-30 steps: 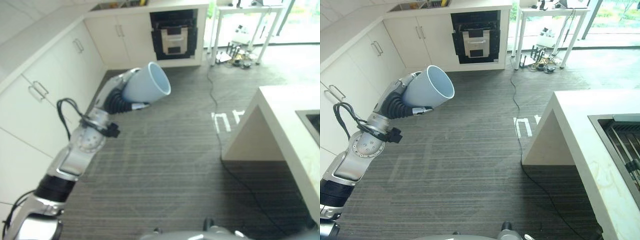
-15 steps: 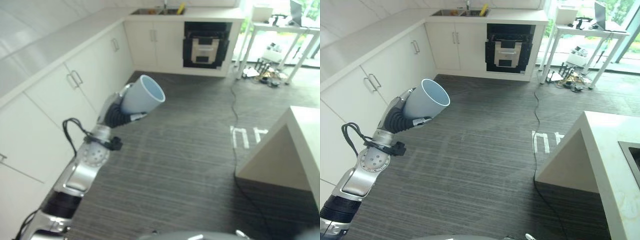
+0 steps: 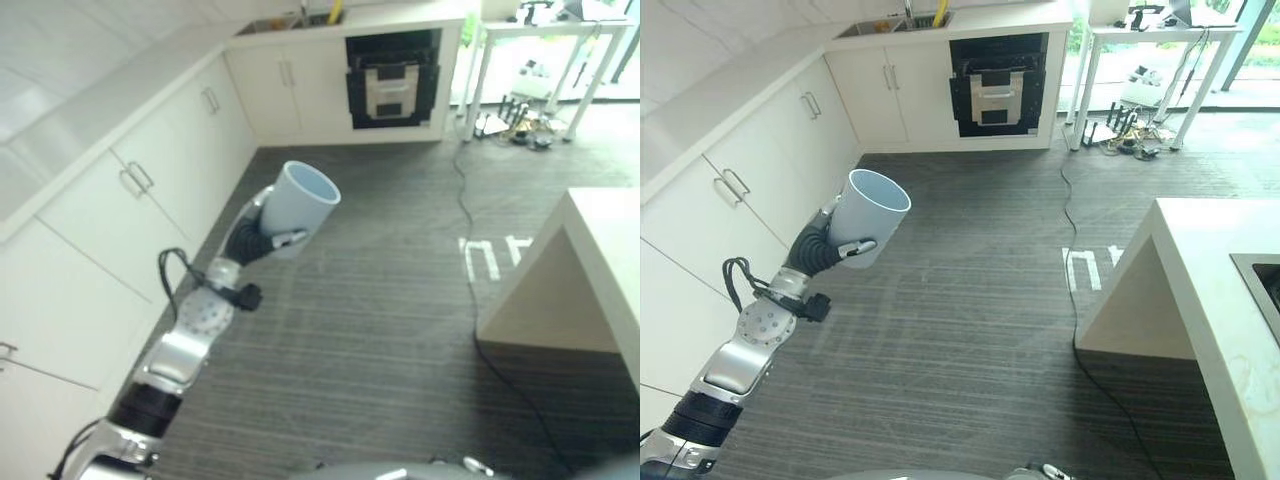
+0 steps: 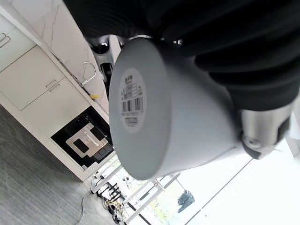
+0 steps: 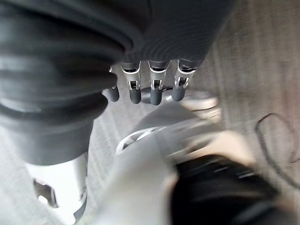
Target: Place the dishes in the dishwasher.
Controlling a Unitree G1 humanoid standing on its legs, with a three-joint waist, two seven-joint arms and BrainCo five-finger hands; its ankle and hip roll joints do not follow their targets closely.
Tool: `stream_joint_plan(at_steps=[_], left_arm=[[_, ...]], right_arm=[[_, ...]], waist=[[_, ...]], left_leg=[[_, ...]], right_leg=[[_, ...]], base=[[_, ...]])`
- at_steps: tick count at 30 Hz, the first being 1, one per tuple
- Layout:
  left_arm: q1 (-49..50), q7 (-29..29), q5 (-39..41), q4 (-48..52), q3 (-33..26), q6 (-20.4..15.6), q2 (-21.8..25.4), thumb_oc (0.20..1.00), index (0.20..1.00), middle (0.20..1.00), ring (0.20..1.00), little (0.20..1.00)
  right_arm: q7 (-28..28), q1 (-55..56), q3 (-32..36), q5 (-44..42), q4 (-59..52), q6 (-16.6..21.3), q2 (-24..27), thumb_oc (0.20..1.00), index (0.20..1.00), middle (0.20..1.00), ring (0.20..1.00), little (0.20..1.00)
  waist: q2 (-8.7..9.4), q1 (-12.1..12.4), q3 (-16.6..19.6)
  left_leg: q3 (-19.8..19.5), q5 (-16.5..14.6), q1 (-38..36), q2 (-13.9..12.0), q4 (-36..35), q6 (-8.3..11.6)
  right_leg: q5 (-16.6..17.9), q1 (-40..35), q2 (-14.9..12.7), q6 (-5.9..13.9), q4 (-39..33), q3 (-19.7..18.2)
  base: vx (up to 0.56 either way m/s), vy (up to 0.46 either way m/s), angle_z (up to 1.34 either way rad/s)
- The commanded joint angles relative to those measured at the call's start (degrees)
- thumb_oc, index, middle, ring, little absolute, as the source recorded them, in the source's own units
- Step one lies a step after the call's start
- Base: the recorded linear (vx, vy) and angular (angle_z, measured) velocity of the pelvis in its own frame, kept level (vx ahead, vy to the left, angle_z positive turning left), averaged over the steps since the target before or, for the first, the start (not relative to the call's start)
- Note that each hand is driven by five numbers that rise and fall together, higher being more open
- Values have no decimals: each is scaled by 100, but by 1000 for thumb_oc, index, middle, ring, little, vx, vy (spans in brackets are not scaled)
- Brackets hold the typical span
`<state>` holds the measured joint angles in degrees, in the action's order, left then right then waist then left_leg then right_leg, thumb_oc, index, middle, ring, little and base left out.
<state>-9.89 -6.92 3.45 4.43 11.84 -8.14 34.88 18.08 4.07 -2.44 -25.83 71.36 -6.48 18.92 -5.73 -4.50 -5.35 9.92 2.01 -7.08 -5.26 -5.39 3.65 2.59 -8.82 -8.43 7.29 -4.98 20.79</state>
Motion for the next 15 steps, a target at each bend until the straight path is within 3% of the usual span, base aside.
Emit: stream_joint_plan(at_steps=[1,5,7,8,10,11,14,15], left_arm=[[-404,206,235,2,-238,-200,28,200,200,200,200,200],[-438,197,363,-23,-81,-95,-5,200,200,200,200,200],[-429,246,391,-127,-56,-249,12,200,200,200,200,200],[-406,305,419,-147,-81,-322,27,200,200,200,200,200],[-207,520,558,-179,-133,-308,-9,200,200,200,200,200],[-127,597,632,-219,-153,-340,-56,200,200,200,200,200],[-82,755,518,-383,-10,-436,-177,200,200,200,200,200],[-219,811,453,-527,190,-503,-212,200,200,200,200,200]], right_arm=[[-117,-101,31,175,228,157,-44,1000,1000,1000,1000,1000],[-338,-48,-1,132,244,360,-87,1000,1000,1000,1000,1000],[-450,-5,-50,135,163,419,-111,1000,1000,1000,1000,1000],[-504,-5,-65,94,182,483,-100,1000,1000,1000,1000,1000],[-824,12,-5,366,202,832,78,1000,1000,1000,1000,1000],[-898,65,81,426,188,873,138,1000,1000,1000,1000,1000],[-1092,89,209,55,156,859,154,1000,1000,1000,1000,1000],[-1130,119,295,-68,154,856,104,1000,1000,1000,1000,1000]], waist=[[185,-49,-1],[167,-126,-65],[232,-104,-168],[220,-86,-205],[108,-41,-308],[108,-19,-324],[95,-10,-329],[61,-42,-340]], left_leg=[[584,-554,36,-18,446,-53],[481,-696,221,86,860,-104],[443,-797,561,162,1386,-152],[362,-722,616,133,1300,-145],[318,8,577,-271,442,109],[321,40,649,-343,432,115],[169,-262,536,-118,511,-61],[190,-395,500,59,535,-223]], right_leg=[[-890,255,410,-56,582,-619],[-1034,288,553,-161,792,-912],[-1005,259,499,-223,850,-981],[-1007,266,500,-226,876,-1003],[-1098,127,425,-155,867,-875],[-1170,105,294,-95,964,-763],[-1369,310,-42,37,1541,-681],[-1607,398,-91,57,2122,-671]], base=[[27,-50,6],[47,-14,34],[110,90,48],[258,277,77],[540,560,46],[595,649,-3],[407,507,-23],[328,356,-47]])
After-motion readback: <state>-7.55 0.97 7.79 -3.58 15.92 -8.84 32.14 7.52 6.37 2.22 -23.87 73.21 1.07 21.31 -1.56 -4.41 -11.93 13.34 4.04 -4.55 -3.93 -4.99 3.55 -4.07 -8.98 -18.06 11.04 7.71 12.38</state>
